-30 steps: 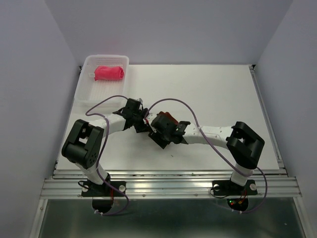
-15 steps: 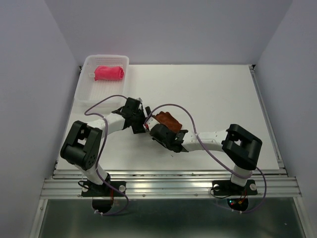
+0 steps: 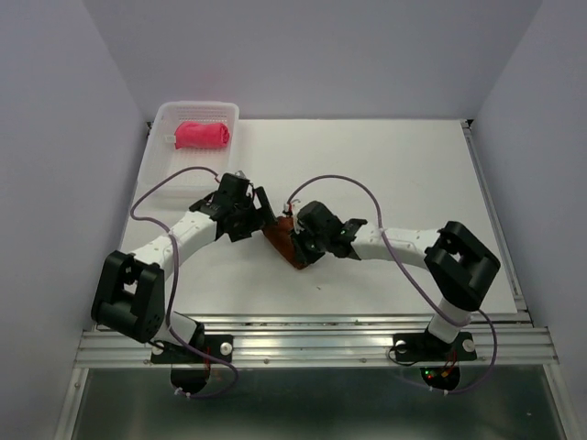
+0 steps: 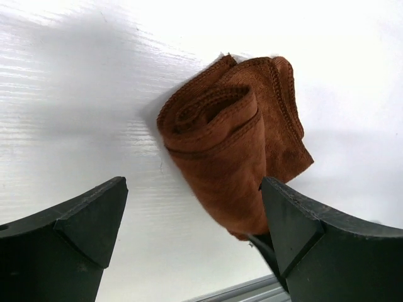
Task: Roll the towels
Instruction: Roll the towel, then place the rolled towel into the container
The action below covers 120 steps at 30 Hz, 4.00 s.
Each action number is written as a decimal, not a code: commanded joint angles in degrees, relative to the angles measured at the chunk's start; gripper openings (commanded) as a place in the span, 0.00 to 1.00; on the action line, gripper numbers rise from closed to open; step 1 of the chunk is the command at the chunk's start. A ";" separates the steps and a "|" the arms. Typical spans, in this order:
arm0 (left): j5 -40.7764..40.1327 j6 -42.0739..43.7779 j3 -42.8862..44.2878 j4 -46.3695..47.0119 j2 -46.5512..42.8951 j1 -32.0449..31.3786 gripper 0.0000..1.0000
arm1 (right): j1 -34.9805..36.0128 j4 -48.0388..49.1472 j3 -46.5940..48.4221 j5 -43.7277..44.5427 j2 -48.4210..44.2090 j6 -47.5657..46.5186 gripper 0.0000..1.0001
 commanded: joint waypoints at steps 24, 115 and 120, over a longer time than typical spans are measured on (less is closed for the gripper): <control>20.34 -0.28 -6.64 22.57 -0.38 0.70 0.99 | -31.06 18.04 -5.42 -61.09 7.50 33.45 0.01; 10.77 5.25 41.69 22.67 21.76 29.25 0.00 | -39.06 -0.51 1.60 -27.16 -15.89 16.49 1.00; 16.12 2.62 38.90 29.51 25.91 32.86 0.00 | -39.06 -0.60 3.09 -27.95 -11.50 15.70 1.00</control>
